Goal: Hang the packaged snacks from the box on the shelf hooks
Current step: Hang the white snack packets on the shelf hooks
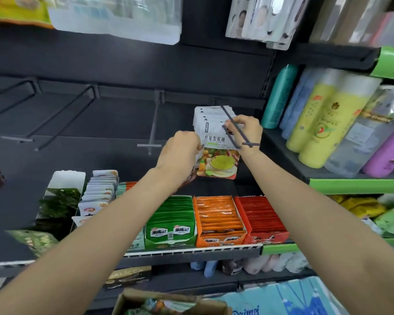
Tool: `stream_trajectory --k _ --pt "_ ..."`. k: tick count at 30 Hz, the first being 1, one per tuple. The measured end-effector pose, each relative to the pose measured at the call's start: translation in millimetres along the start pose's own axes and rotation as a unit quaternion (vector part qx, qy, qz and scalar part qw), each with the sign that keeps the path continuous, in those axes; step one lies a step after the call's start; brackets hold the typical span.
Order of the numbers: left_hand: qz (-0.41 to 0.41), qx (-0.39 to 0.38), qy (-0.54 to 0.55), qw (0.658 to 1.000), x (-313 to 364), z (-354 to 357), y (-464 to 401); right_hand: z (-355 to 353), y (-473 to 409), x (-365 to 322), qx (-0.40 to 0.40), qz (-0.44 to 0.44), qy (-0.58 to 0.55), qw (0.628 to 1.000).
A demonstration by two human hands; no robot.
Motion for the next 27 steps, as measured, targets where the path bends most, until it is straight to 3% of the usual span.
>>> stream_trajectory --k 7,10,13,16,19,23,27 --pt "0.026 -0.032 0.067 0.997 5 2 4 -11 6 4 0.018 -0.045 0.081 0.996" --pt "0.062 -0.094 0.117 0.987 19 7 12 -33 44 18 0.003 0.020 0.000 1.000" --pt "0.073 -0.105 0.167 0.978 34 11 21 -52 90 23 -0.117 0.113 -0.137 0.977" --pt "0.056 -0.090 0.235 0.966 46 14 29 -69 120 21 -0.173 0.091 -0.197 0.961" --pt "0.025 -0.060 0.278 0.958 55 19 32 -80 126 19 -0.140 0.036 -0.162 0.976" --pt "-0.025 0.018 0.294 0.955 42 14 32 -88 117 16 -0.065 0.062 -0.206 0.974" --pt "-0.053 0.071 0.323 0.942 28 6 34 -86 107 15 -0.057 0.066 -0.199 0.976"
Point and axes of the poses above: each hand's wrist, its own y-axis away from the middle knuckle, its own z-axis out of the palm, x = y × z, the point moved 4 cm from there along -y, towards the middle knuckle, and after that the axes turned 12 degrees about y, right-handed, at the moved point
